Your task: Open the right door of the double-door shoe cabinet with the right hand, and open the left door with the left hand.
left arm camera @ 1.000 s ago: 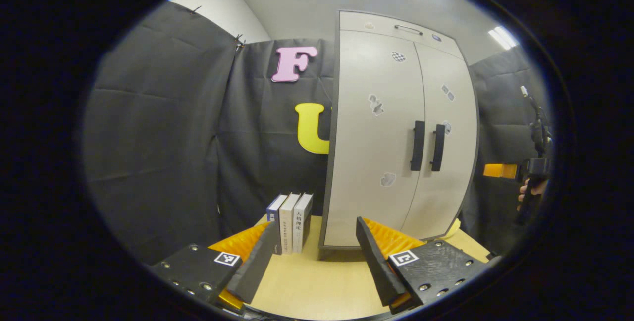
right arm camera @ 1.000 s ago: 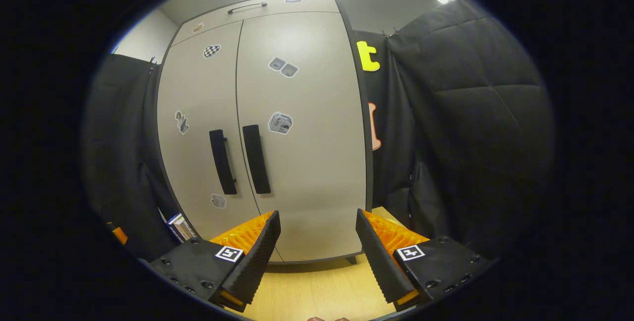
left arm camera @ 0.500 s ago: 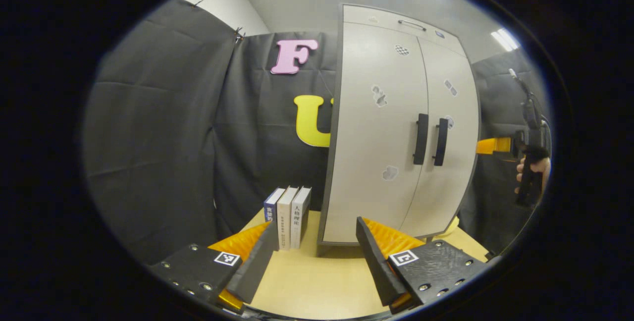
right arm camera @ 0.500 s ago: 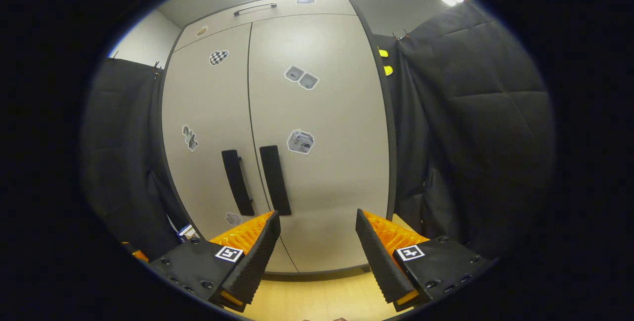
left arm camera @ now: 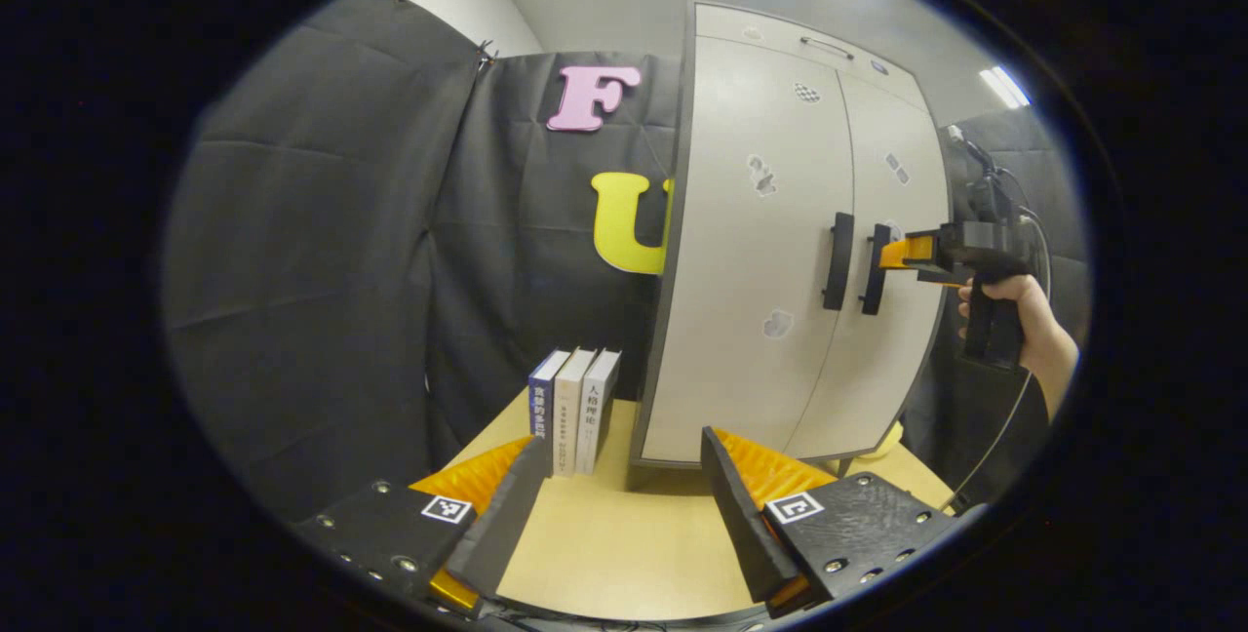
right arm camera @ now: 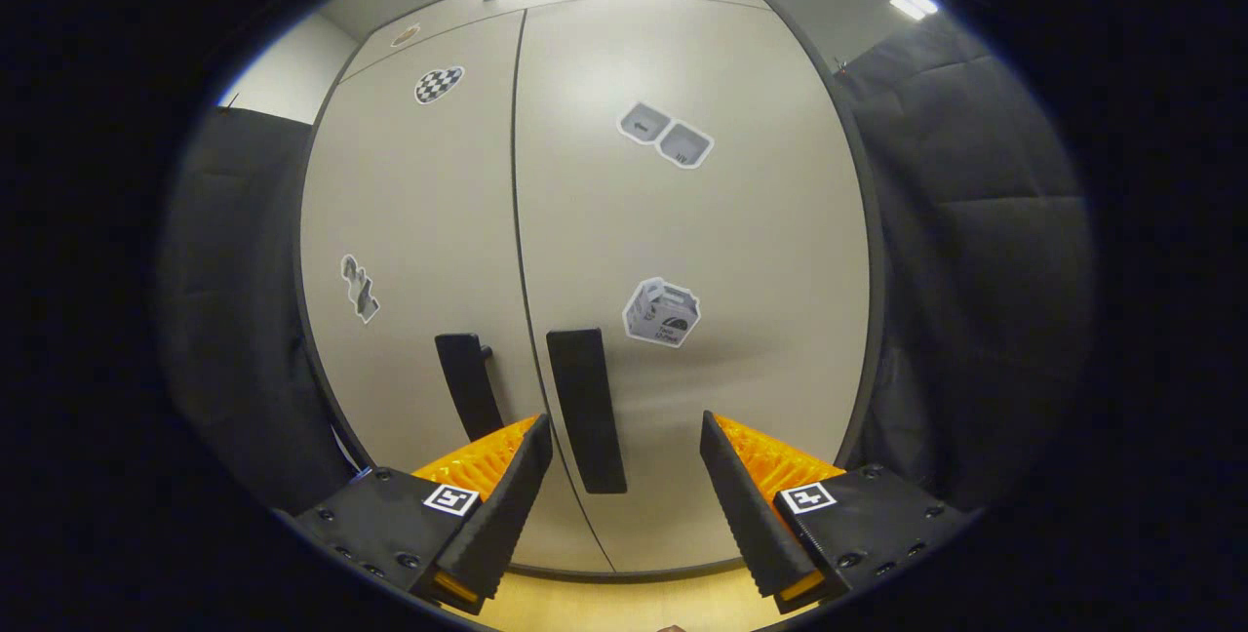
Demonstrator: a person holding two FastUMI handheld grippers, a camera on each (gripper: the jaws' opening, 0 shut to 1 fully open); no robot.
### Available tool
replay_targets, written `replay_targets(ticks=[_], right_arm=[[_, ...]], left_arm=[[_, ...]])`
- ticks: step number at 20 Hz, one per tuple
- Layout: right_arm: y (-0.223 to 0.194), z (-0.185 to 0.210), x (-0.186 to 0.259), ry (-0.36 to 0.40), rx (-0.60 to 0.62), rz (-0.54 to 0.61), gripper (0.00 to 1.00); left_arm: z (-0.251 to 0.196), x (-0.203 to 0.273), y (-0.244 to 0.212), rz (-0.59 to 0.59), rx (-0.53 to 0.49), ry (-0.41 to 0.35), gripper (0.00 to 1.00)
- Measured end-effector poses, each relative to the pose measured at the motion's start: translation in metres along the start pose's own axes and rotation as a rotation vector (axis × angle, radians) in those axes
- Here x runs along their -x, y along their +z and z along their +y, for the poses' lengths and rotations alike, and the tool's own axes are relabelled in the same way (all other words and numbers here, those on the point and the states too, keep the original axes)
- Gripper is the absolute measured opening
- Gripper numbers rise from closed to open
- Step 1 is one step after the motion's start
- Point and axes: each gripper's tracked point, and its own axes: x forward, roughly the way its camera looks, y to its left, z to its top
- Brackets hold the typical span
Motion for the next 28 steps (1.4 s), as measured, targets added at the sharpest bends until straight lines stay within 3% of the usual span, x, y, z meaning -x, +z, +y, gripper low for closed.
replay_targets(ticks=[7, 8, 9, 10, 11, 12, 14, 15, 16, 17, 22, 26, 28], right_arm=[[-0.002, 0.001, -0.031, -0.041, 0.023, 0.012, 0.94], [0.001, 0.002, -0.034, -0.045, 0.021, 0.011, 0.86], [0.001, 0.003, -0.036, -0.05, 0.01, 0.015, 0.83], [0.002, 0.007, -0.036, -0.039, -0.006, 0.018, 0.73], [0.001, 0.012, -0.038, -0.026, -0.012, 0.021, 0.73], [0.0, 0.015, -0.04, -0.022, -0.006, 0.027, 0.54], [-0.001, 0.016, -0.041, -0.041, 0.043, 0.042, 0.36], [-0.003, 0.015, -0.04, -0.05, 0.072, 0.054, 0.39], [-0.001, 0.015, -0.042, -0.055, 0.079, 0.047, 0.33], [-0.003, 0.015, -0.04, -0.06, 0.08, 0.052, 0.33], [-0.004, 0.015, -0.041, 0.005, 0.104, 0.058, 0.11], [-0.005, 0.015, -0.035, 0.007, 0.113, 0.058, 0.07], [-0.006, 0.015, -0.029, 0.027, 0.109, 0.053, 0.11]], left_arm=[[0.042, 0.012, -0.01, 0.023, 0.02, 0.078, 0.93], [0.046, 0.012, -0.012, 0.029, 0.025, 0.085, 0.9], [0.048, 0.014, -0.013, 0.034, 0.026, 0.089, 0.93], [0.05, 0.015, -0.012, 0.036, 0.021, 0.093, 0.93], [0.052, 0.015, -0.012, 0.034, 0.011, 0.098, 0.9], [0.052, 0.015, -0.011, 0.034, 0.003, 0.099, 0.9], [0.05, 0.014, -0.009, 0.028, 0.007, 0.098, 0.94], [0.048, 0.014, -0.008, 0.027, 0.013, 0.092, 0.94], [0.044, 0.013, -0.009, 0.028, 0.016, 0.083, 0.91], [0.04, 0.012, -0.01, 0.03, 0.013, 0.075, 0.91], [0.017, 0.002, -0.011, 0.045, -0.069, 0.022, 0.93], [-0.014, -0.012, -0.005, 0.055, -0.129, -0.057, 0.94], [-0.029, -0.012, 0.011, 0.02, -0.142, -0.079, 0.9]])
